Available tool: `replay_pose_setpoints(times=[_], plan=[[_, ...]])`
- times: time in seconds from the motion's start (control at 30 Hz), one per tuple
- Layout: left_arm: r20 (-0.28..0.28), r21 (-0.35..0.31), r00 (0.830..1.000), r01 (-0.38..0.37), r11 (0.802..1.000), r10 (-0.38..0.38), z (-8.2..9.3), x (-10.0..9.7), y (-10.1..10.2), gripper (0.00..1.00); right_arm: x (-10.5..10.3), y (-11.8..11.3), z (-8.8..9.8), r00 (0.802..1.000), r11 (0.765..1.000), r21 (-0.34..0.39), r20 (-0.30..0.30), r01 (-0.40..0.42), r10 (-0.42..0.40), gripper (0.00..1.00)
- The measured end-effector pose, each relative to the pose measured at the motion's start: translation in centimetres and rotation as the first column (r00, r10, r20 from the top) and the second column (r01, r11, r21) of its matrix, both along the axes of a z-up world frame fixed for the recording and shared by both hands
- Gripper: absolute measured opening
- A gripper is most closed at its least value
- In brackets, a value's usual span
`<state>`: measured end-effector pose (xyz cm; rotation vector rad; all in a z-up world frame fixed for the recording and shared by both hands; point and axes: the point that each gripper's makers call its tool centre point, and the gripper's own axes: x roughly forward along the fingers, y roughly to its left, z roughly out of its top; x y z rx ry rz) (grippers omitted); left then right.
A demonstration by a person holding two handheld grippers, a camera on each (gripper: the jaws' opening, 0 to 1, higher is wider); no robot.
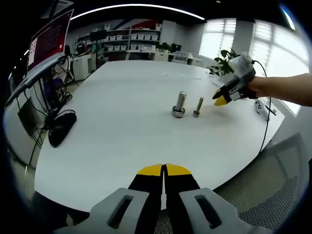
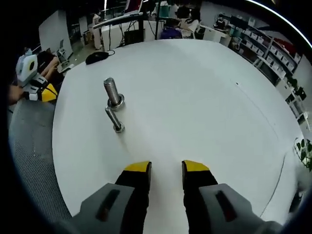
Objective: Place the washer onto the threaded stud by aligning its center hole with the stud, sliding it down to the base, and recovering from edge contact or off-axis alignment until the washer reaches the visible bottom stop.
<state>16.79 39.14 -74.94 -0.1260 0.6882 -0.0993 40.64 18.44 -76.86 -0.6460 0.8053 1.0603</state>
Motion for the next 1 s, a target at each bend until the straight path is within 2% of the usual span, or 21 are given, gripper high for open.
replay_pose_setpoints(times=[0.17,0.27,0.53,0.6,0.67,0.77,0.87,1.0], plan=[[-0.003,0.001,1.000,-0.001,1.000,0.001,-0.1,0.0,0.0,0.00,1.6,-2.3,0.2,0.997,0.997,0.017,0.002,0.081,-0.081,0.28],[-0.013,0.002,1.000,0.001,1.000,-0.001,-0.2,-0.1,0.0,0.00,2.8,-4.2,0.0,0.988,0.987,0.037,-0.014,0.156,-0.155,0.28],[-0.012,0.001,1.000,-0.008,1.000,0.008,-0.2,-0.1,0.1,0.00,4.6,-8.4,-0.7,0.964,0.963,0.040,-0.025,0.265,-0.264,0.28],[-0.003,0.001,1.000,-0.009,1.000,0.009,-0.1,-0.1,0.1,0.00,5.1,-9.5,-0.9,0.957,0.956,0.036,-0.016,0.290,-0.289,0.28],[-0.021,0.014,1.000,-0.001,1.000,0.001,-0.3,-0.2,0.1,0.00,5.8,-10.5,-1.1,0.947,0.947,0.038,-0.001,0.320,-0.320,0.28],[-0.016,0.027,1.000,-0.005,1.000,0.006,-0.3,-0.2,0.3,0.00,6.5,-11.5,-1.1,0.927,0.925,0.058,-0.013,0.375,-0.375,0.28],[-0.024,0.023,1.000,-0.004,1.000,0.005,-0.4,-0.3,0.3,0.00,6.8,-11.9,-1.7,0.921,0.918,0.064,-0.039,0.390,-0.388,0.27],[-0.028,0.022,1.000,-0.008,1.000,0.008,-0.4,-0.3,0.3,0.00,6.7,-12.1,-2.2,0.919,0.918,0.055,-0.040,0.393,-0.391,0.26]])
